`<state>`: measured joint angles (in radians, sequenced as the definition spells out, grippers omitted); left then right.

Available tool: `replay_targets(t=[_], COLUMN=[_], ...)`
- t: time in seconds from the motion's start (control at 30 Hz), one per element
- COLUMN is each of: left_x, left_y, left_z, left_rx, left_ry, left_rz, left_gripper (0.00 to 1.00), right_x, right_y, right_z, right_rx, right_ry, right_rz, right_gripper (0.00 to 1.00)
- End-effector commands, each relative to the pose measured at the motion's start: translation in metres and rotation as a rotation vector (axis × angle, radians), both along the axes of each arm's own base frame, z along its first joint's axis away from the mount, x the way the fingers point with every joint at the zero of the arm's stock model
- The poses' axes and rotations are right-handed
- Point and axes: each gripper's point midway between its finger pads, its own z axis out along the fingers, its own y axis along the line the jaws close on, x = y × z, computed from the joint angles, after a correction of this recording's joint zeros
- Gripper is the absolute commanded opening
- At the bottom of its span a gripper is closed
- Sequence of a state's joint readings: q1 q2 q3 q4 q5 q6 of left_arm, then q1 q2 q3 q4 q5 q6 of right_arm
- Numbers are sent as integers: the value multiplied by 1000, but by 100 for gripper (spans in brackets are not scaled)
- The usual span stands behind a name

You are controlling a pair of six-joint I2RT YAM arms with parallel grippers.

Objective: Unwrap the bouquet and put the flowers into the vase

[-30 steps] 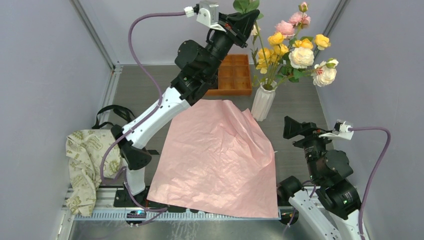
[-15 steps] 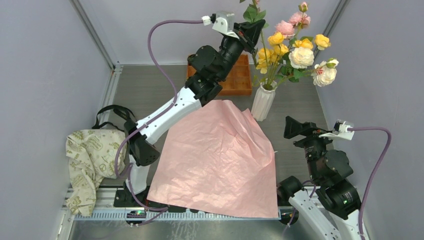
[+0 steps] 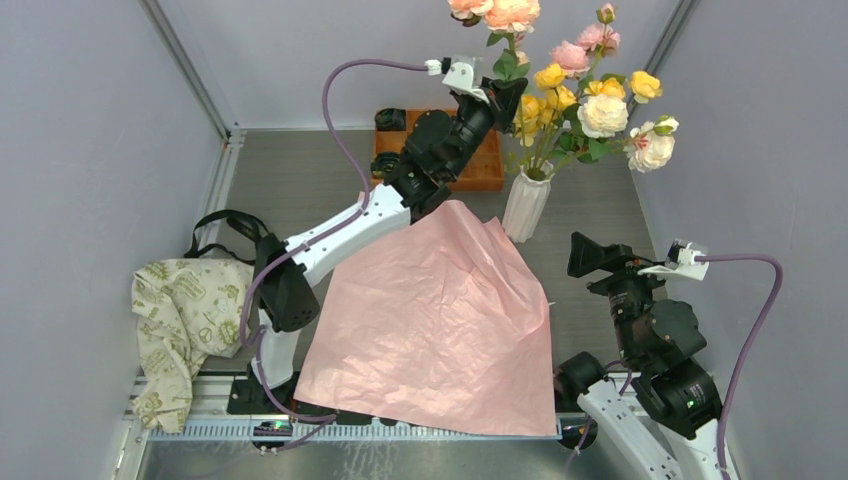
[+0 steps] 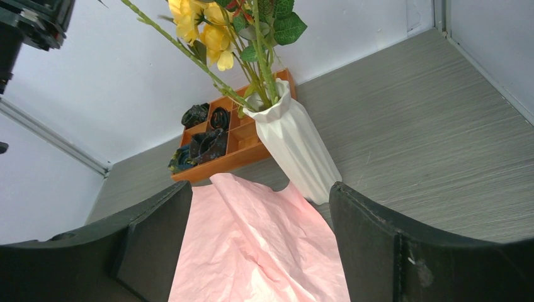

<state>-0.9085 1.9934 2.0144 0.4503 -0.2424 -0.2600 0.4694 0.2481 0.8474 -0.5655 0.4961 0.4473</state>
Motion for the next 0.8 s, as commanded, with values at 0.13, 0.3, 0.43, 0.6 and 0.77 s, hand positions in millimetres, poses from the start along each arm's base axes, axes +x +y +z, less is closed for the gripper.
replay_targets(t=[0.13,0.3,0.43,0.6,0.77], left_x=[7,10,11,7,1], left_y=[-2,-11,-19,-28,-34], left_z=[-12,-35,-51,-67,-77], left_rx=[-36,-7,16,45,81], left_ry=[31,75,114,143,157], left_rz=[7,-5,-18,-33,-33], left_gripper=[0,0,0,0,3], right_x=[-1,0,0,1,0], right_y=[-1,-1,0,1,1], right_z=[11,10,10,9,10], right_rx=[8,8,6,5,7], right_ry=[-34,-32,-28,-26,-30], right_rz=[-3,-1,0,3,6], right_gripper=[85,86,86,86,86])
